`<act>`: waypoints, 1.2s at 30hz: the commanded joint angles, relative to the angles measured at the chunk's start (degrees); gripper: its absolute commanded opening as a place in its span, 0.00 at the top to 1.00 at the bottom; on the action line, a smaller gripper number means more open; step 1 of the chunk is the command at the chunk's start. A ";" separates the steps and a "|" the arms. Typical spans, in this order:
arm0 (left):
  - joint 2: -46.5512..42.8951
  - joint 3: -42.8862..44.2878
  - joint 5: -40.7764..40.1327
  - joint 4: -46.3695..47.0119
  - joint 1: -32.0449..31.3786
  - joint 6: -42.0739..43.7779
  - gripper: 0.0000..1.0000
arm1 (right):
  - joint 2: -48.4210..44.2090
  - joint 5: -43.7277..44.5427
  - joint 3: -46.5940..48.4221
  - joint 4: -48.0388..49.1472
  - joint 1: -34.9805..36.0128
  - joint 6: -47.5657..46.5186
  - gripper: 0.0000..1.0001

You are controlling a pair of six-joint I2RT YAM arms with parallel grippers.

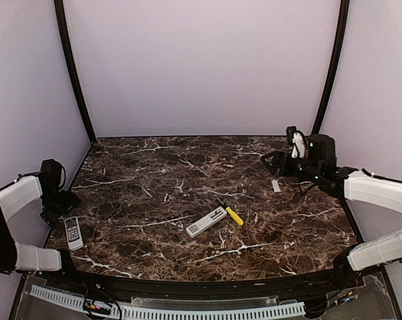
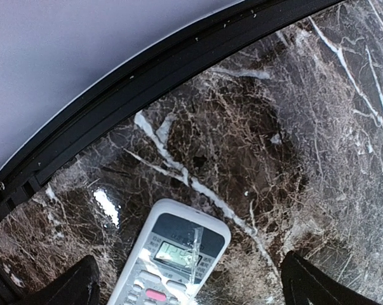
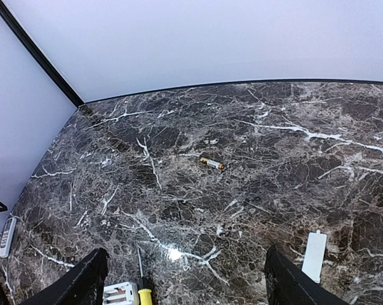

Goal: Unload the batteries from the remote control
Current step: Move the remote control to the corner of the board.

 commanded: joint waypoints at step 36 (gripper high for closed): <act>15.47 0.63 7.42 0.73 1.09 3.71 0.45 | -3.12 -0.91 -5.02 3.13 -3.41 0.44 0.17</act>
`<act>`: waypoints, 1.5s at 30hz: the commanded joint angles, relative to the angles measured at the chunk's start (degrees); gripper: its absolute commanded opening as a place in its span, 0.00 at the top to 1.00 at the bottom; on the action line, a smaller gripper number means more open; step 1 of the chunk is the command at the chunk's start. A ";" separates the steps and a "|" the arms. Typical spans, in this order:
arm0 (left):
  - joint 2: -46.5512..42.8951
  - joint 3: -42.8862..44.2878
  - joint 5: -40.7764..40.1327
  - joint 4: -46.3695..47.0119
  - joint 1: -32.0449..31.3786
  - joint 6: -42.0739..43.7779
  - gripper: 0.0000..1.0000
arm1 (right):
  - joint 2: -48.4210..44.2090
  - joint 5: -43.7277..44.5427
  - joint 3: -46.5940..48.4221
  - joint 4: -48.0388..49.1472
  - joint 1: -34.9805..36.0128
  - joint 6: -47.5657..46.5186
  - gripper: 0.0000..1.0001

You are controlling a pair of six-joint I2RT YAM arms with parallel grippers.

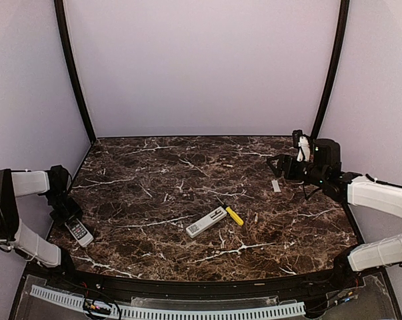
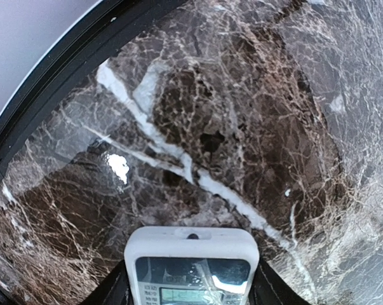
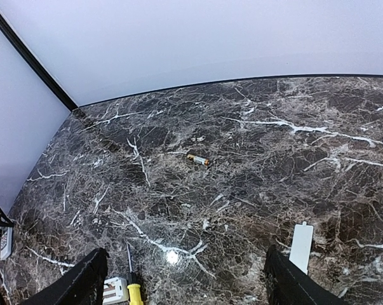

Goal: Unload the batteries from the remote control
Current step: Move the remote control to the corner of the board, then pick up the remote control from the corner of the board.

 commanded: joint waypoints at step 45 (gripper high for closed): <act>3.35 5.13 1.43 -5.51 -28.67 -1.38 0.21 | -4.73 1.34 -3.06 -0.41 -0.84 2.38 0.17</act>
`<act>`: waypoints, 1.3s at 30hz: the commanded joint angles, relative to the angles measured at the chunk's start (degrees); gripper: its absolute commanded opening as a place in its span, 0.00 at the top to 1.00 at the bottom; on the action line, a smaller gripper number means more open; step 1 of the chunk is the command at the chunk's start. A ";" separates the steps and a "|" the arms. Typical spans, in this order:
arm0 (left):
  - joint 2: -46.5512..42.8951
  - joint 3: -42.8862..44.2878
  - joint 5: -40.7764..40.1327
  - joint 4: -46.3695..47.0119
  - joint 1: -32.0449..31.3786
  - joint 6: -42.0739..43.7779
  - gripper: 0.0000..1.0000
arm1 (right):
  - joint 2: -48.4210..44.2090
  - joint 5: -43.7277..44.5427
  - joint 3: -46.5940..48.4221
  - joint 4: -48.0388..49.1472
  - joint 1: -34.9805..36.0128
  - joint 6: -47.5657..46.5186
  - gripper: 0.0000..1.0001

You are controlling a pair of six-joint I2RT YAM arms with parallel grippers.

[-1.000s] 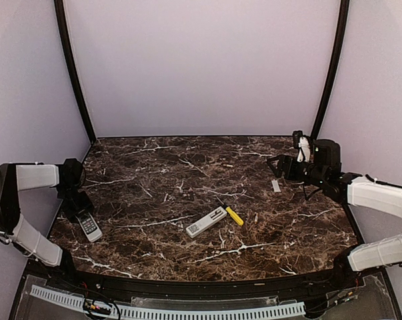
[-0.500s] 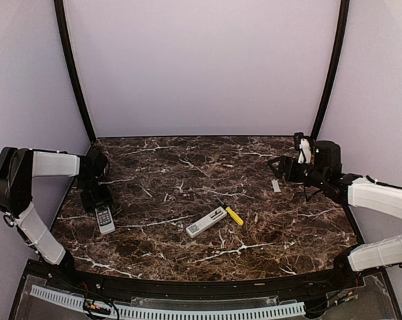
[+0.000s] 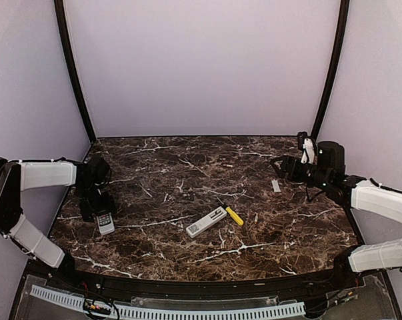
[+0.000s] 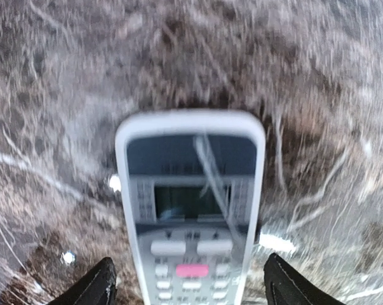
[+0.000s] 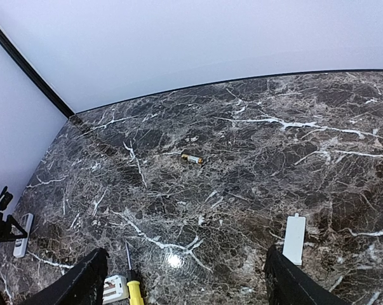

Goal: Unload the batteries from the remote control
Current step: Pick up the remote control from the corner of the board.

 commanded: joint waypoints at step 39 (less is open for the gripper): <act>-3.18 -5.45 -0.36 -3.70 -5.75 -2.83 0.55 | -10.91 2.14 -4.64 -3.50 -0.36 3.06 0.17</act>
